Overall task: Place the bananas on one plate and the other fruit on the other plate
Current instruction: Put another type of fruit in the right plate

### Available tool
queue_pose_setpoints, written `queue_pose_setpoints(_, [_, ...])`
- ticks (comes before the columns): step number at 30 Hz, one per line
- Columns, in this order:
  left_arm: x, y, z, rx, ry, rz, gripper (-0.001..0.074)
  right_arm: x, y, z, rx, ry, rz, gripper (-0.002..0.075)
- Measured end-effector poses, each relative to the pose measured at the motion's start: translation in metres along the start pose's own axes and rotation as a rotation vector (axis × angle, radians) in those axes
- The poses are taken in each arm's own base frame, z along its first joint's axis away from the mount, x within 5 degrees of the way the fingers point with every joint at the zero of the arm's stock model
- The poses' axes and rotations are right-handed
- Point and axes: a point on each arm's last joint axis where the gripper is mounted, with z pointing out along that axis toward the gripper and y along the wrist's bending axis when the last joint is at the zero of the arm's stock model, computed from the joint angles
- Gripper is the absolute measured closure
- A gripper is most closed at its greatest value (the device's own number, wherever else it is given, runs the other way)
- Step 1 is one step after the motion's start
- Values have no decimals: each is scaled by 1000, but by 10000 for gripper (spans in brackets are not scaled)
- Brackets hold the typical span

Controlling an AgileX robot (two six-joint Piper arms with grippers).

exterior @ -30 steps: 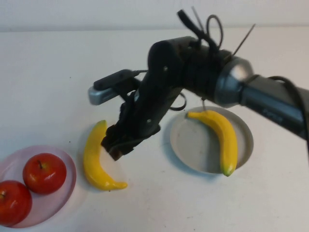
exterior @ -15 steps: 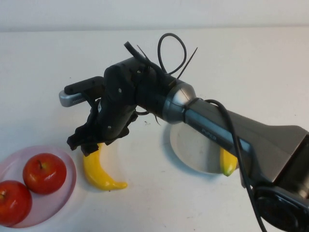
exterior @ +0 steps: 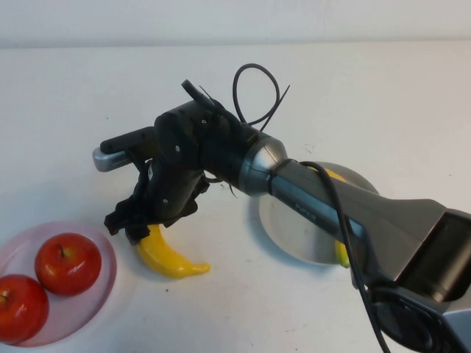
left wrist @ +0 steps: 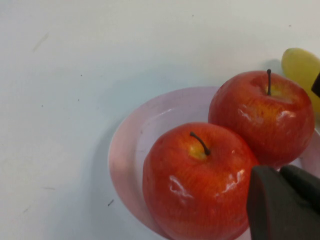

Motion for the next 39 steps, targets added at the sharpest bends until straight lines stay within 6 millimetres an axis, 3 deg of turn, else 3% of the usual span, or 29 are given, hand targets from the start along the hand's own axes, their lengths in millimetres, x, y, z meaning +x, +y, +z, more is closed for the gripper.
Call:
queue_pose_setpoints(9, [0, 0, 0, 0, 0, 0, 731, 8, 3, 2, 24, 72, -16, 286])
queue_pose_setpoints(16, [0, 0, 0, 0, 0, 0, 731, 11, 0, 2, 47, 104, -23, 398])
queue_pose_setpoints(21, [0, 0, 0, 0, 0, 0, 731, 11, 0, 2, 50, 110, -26, 414])
queue_pose_setpoints(26, [0, 0, 0, 0, 0, 0, 731, 6, -2, -22, 57, 76, -24, 417])
queue_pose_setpoints(32, [0, 0, 0, 0, 0, 0, 731, 0, -36, -79, 127, 4, 65, 417])
queue_pose_setpoints(39, [0, 0, 0, 0, 0, 0, 731, 31, -96, -100, 204, 102, 230, 418])
